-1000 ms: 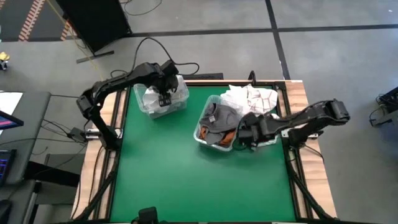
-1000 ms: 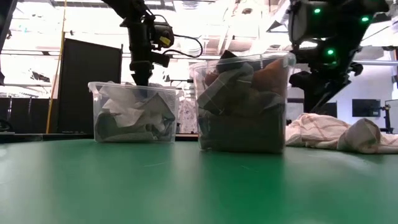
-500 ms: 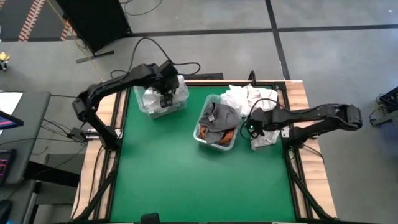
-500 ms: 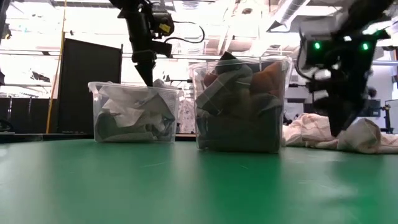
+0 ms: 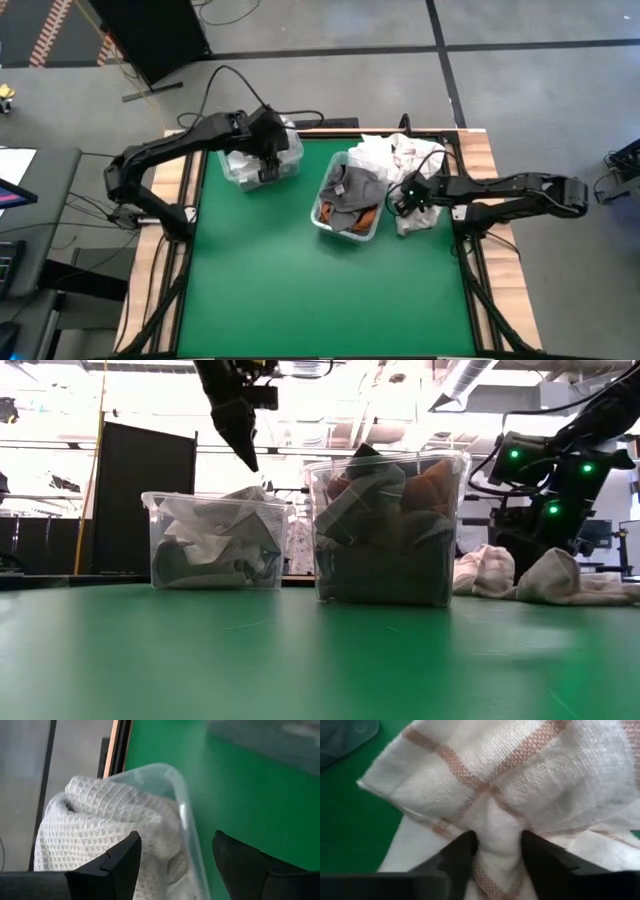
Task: Sort towels by color in basket
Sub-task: Put the white and orange towel into the left transparent bin
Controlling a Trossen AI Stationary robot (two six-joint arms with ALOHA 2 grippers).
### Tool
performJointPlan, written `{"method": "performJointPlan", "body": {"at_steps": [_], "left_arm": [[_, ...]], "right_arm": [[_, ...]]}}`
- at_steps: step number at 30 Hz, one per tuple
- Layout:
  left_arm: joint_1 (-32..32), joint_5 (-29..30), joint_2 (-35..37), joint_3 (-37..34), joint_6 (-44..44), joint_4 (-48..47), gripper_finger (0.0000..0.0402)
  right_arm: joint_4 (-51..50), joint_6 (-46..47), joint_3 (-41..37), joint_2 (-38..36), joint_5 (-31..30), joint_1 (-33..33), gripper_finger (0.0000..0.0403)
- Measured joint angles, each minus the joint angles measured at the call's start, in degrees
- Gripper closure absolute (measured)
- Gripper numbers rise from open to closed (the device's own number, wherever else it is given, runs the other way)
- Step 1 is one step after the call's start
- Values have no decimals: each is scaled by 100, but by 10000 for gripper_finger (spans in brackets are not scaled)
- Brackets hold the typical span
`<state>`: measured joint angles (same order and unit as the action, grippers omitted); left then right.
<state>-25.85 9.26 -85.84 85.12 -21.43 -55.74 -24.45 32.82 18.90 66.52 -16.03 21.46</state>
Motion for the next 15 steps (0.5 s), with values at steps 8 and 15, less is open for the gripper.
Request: {"method": "performJointPlan", "body": {"at_steps": [8,15], "left_arm": [[482,9,434,0,28,293,168],[819,20,616,0,-13,563,168]], "right_arm": [[-90,-229,-4,-36,-208,-276,365],[-767,-312,410,-584,485,-477,365]]}}
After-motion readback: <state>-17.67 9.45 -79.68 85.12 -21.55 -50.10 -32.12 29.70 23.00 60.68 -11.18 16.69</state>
